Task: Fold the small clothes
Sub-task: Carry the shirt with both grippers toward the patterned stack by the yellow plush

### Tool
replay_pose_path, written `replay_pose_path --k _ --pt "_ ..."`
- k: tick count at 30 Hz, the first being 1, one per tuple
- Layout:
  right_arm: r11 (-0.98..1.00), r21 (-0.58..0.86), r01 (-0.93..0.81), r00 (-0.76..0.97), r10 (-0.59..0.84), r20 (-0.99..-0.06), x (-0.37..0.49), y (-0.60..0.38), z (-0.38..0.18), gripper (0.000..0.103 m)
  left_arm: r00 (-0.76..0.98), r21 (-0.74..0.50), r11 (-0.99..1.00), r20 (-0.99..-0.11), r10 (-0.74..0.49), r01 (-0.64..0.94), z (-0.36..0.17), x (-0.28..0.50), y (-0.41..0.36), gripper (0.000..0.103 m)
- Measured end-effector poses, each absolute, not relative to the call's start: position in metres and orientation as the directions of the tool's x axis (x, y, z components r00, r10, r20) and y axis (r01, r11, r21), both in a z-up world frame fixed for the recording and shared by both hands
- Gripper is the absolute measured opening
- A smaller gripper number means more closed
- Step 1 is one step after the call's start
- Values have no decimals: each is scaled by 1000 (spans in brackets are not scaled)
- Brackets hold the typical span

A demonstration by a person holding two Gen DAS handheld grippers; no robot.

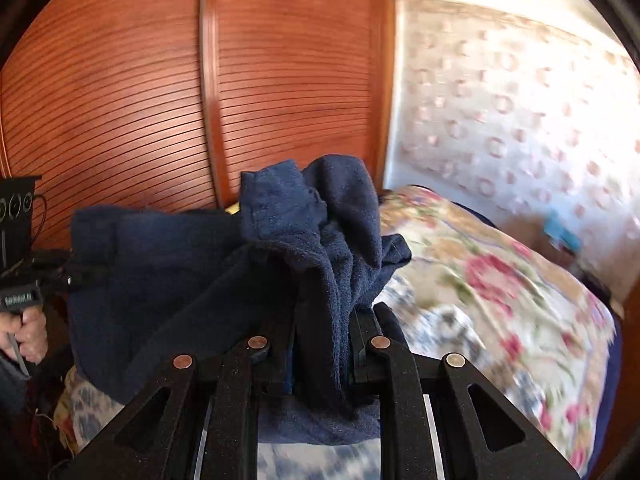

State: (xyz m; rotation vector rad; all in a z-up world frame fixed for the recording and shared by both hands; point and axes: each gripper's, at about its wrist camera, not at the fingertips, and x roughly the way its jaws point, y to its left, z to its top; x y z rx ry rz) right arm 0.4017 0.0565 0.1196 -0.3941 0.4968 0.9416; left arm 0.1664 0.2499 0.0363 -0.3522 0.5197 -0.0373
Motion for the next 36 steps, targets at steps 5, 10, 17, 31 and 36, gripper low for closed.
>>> replay_pose_path --k 5,10,17,31,36 --pt "518 -99 -849 455 623 -636 476 124 76 20 813 -347 913 -581 -30 -214 -26 179 291 13" --pt "570 -60 -820 477 621 -622 502 149 50 26 807 -349 909 -590 -25 -227 -46 176 283 13" --pt "580 -88 -810 495 595 -632 468 144 44 26 807 -310 929 -590 -21 -203 -46 184 290 14" --pt "599 -49 -799 528 662 -531 401 124 27 48 856 -140 982 -515 36 -126 -10 172 252 83" --pt "634 -25 -773 542 640 -544 412 126 9 48 798 -127 982 -602 34 -138 -45 193 245 83"
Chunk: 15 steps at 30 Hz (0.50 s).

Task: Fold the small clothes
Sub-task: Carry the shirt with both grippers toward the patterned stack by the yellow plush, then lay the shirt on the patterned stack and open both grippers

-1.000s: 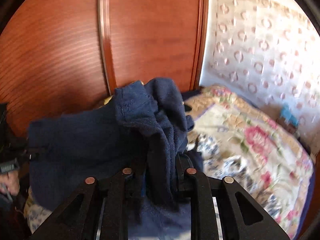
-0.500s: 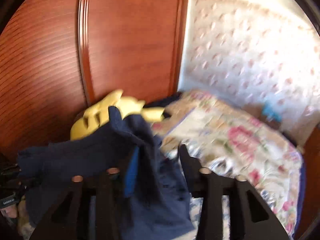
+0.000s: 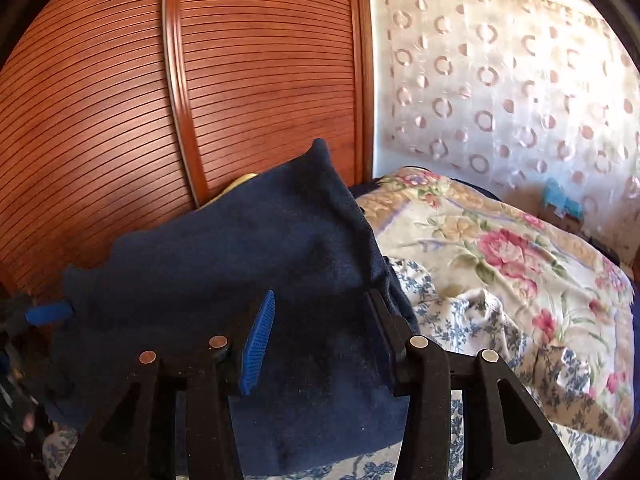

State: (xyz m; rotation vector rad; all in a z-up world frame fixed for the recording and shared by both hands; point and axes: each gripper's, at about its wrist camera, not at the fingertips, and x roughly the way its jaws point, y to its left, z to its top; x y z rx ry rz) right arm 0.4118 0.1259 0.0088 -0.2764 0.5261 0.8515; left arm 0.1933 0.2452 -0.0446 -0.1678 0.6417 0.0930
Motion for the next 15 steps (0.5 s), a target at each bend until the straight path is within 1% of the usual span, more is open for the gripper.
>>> replay_pose_path --k 4,6,11,15 --pt "649 -32 -760 561 630 -537 395 125 34 48 804 -147 976 -593 41 -158 -45 188 248 83" --pt "650 -26 -759 563 636 -528 390 116 35 48 816 -153 977 -577 36 -151 -37 180 242 83" --pt "681 -5 -732 597 638 -485 343 69 46 48 840 -114 986 -542 40 -121 -17 166 215 83" --pt "712 15 -702 628 628 -459 299 27 51 48 854 -101 991 -520 20 -85 -1 157 190 83"
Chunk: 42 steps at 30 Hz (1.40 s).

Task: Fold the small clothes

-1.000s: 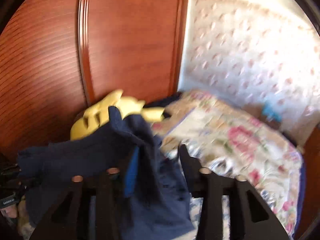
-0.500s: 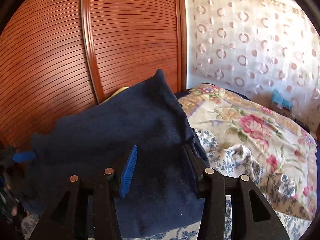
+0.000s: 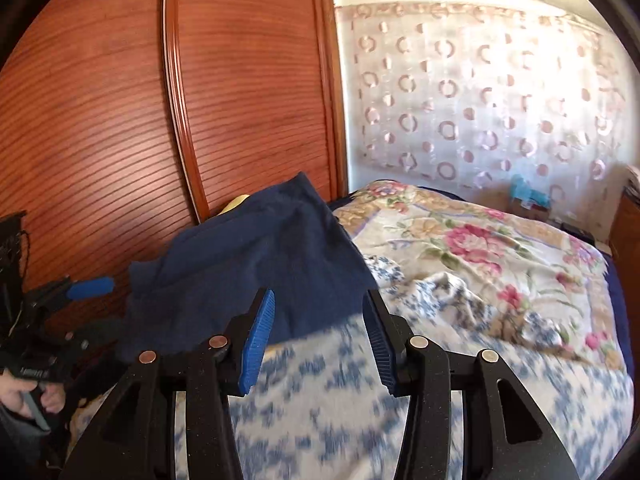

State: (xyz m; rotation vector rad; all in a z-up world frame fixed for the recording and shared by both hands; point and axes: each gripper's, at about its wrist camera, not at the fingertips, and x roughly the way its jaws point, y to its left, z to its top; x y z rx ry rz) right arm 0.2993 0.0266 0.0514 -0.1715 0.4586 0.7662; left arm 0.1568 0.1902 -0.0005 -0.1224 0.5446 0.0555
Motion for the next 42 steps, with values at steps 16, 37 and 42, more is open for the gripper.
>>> replay_pose_path --k 16,37,42 --pt "887 -11 -461 834 430 -345 106 -111 73 75 888 -60 997 -453 -79 58 41 118 69 83" --pt "950 7 -311 909 300 -290 34 -115 73 75 898 -57 995 -429 -97 80 59 100 23 83" --pt "951 10 -310 908 299 -293 38 -123 72 75 899 -58 995 -428 -98 81 59 100 23 83"
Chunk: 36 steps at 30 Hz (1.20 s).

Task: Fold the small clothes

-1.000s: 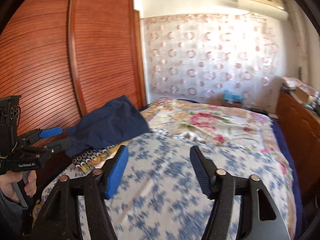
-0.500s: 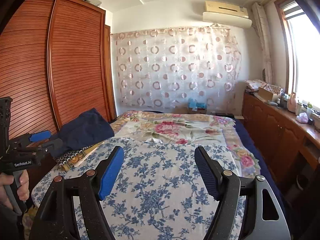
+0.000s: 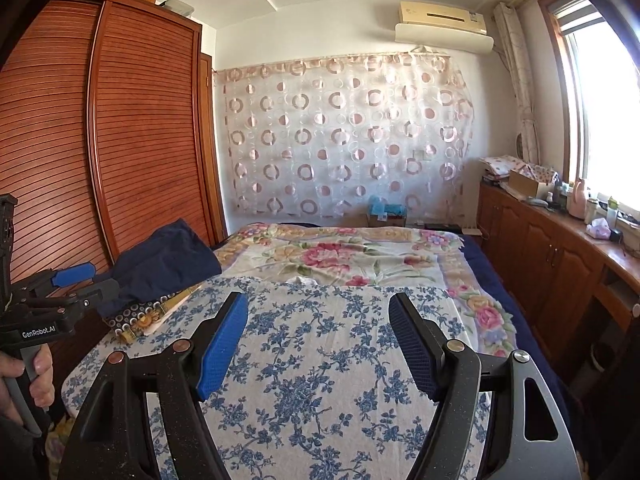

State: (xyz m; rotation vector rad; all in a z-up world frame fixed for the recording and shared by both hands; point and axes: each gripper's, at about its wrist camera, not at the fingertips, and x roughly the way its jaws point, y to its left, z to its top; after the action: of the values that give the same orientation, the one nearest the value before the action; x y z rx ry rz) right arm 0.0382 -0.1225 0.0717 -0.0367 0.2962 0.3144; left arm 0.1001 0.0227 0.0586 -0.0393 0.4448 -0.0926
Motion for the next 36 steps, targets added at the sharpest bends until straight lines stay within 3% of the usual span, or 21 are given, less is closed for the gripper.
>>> replay_pose_path --k 36 --pt "944 9 -329 905 318 -281 44 -155 69 75 911 -51 995 -400 -97 84 62 92 20 83"
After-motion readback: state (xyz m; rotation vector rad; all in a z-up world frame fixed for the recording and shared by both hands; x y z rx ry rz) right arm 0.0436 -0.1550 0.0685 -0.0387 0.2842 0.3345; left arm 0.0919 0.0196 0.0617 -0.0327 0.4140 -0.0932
